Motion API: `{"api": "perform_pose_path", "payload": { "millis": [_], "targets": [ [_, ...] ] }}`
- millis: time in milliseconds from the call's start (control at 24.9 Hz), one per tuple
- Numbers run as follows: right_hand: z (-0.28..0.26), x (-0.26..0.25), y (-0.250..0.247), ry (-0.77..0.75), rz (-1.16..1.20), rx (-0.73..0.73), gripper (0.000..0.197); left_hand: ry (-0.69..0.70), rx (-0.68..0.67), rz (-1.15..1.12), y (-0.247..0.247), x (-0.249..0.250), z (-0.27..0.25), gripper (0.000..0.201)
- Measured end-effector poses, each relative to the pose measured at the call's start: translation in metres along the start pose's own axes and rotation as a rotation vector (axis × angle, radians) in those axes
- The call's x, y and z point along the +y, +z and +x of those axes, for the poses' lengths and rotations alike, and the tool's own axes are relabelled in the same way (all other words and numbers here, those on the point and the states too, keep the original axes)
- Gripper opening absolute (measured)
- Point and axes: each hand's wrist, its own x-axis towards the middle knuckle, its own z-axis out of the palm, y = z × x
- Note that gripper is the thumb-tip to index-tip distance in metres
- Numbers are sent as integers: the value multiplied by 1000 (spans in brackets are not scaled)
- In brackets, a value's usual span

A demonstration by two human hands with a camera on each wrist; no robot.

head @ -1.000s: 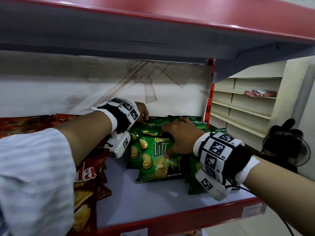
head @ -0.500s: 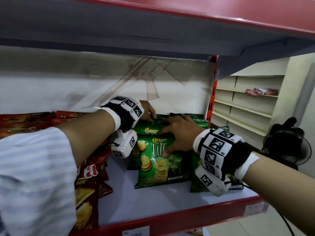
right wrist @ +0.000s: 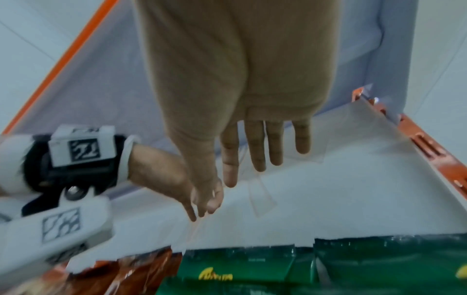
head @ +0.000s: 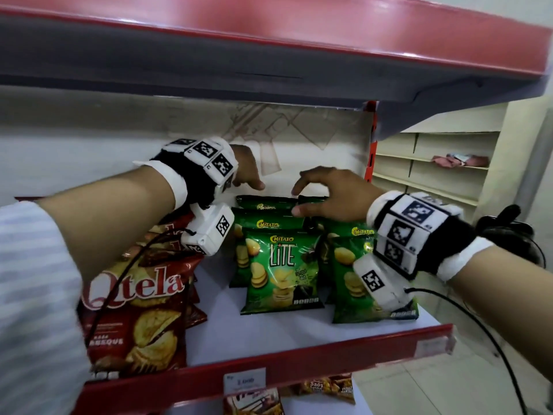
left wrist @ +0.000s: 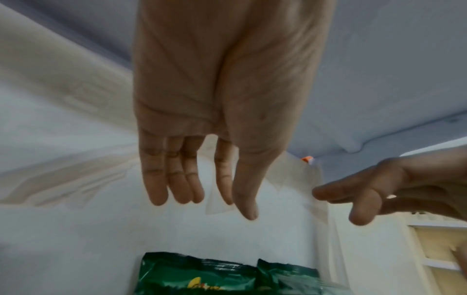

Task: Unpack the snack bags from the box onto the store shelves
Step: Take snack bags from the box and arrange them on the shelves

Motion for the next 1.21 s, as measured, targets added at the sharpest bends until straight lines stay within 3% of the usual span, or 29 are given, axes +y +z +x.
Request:
{"api": "perform_pose_path", "payload": {
  "millis": [121,201,322,442,523,684,804,885,1006,1126,1207],
  "targets": [
    [-23,19,-18,106,6,32,34,86,-205,40,2,7,-20,36],
    [-42,35,-23,205,-22,-89,47,117,-346,189,12,13,-27,44],
    [-62,52,-16,284,-128,-320,74,141,-400,373,31,22,-19,51],
    [-69,59,2,272,-230,-325,79,200,-400,460,44,21,-13,29],
    [-67,62,8,232,-220,-255,73,163,-358,423,43,13,-9,24],
    [-60,59,15,196,-201,-196,73,201,-323,384,42,-1,-9,41],
    [-61,62,19,221,-180,-209,78,127,-250,324,40,1,-15,18],
    [-65,61,17,219,-160,-246,82,70,-227,248,30,8,-32,18],
    [-67,61,15,216,-131,-227,82,74,-131,182,6,17,-45,33],
    [-77,54,9,158,-43,-86,64,60,67,92,-1,24,-68,34],
    [-80,46,7,108,-8,83,43,59,152,-129,1,24,-81,27]
  ]
}}
